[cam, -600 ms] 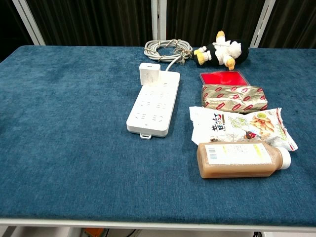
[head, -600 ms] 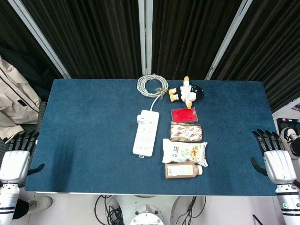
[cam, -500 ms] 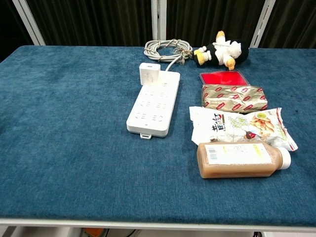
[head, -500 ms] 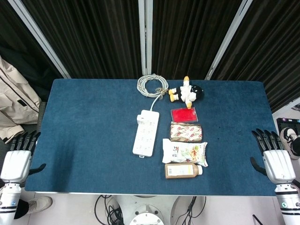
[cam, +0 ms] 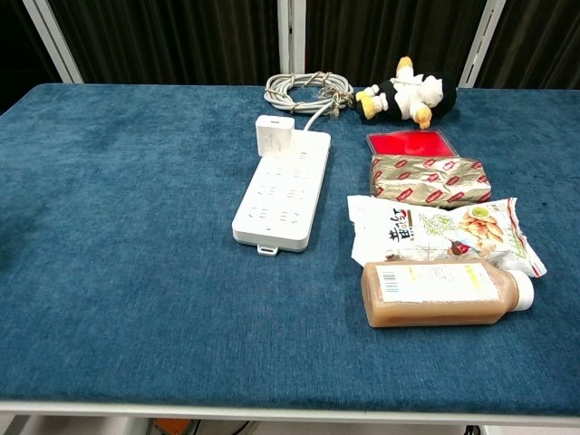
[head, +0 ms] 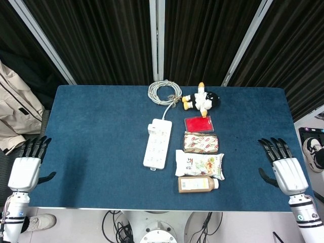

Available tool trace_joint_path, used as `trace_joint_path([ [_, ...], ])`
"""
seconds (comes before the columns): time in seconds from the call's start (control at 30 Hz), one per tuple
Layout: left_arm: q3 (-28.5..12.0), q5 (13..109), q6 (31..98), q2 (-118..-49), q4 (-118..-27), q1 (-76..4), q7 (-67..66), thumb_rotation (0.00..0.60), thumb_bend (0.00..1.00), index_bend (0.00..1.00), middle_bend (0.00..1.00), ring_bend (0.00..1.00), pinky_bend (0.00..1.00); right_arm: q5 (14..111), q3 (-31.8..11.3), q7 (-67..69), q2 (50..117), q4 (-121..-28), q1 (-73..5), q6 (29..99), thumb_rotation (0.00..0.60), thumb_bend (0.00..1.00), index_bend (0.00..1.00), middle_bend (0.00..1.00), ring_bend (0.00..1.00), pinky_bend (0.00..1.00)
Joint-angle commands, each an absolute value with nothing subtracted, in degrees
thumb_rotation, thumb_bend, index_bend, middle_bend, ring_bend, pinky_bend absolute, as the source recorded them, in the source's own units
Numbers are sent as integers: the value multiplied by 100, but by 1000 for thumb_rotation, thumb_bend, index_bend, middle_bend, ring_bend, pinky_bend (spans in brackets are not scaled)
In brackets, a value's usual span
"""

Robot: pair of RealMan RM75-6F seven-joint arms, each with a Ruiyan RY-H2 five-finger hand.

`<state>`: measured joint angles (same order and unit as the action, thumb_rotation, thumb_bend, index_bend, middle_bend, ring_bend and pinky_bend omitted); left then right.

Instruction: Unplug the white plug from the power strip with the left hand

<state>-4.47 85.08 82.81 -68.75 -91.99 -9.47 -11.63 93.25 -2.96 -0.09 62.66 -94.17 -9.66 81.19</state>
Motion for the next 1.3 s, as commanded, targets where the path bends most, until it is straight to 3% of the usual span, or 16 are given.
trace_joint_path([
  [0.03, -532, 8609, 8076, -6859, -9220, -1175, -1219, 600, 91, 57, 34, 0, 0, 9770, -314, 249, 6310, -9408, -1436, 7757, 600, 294, 0, 123, 0, 22],
  [0.23, -780, 8804, 7443, -6777, -9322, -1852, -1114, 600, 91, 62, 34, 0, 0, 10238, -404, 323, 6490, -9675, -2501, 6579, 600, 344, 0, 129, 0, 24],
  [0.53, -1336, 8733, 5578, -7141, -8815, -3599, -229, 600, 102, 82, 51, 0, 6, 9910, -692, 742, 7536, -9409, -4035, 4800, 600, 435, 30, 125, 0, 26],
  [0.67, -1486, 8717, 4814, -7483, -8321, -4382, 152, 600, 140, 96, 80, 0, 41, 9658, -761, 803, 8027, -9068, -4363, 4499, 600, 453, 93, 132, 0, 26],
  [0.87, -1532, 8803, 3921, -8159, -7411, -5456, 654, 600, 159, 137, 100, 0, 91, 9284, -844, 851, 8593, -8523, -4724, 4209, 600, 456, 105, 142, 0, 26],
  [1.1, -1295, 9096, 3534, -8858, -6435, -6255, 1243, 600, 168, 170, 119, 2, 109, 8997, -772, 977, 9011, -8095, -4922, 4060, 600, 456, 110, 142, 0, 26],
  [1.3, -954, 9355, 3643, -9290, -5737, -6553, 1627, 600, 179, 196, 151, 39, 171, 8927, -670, 1113, 9281, -7715, -5004, 4109, 600, 457, 118, 143, 0, 26],
])
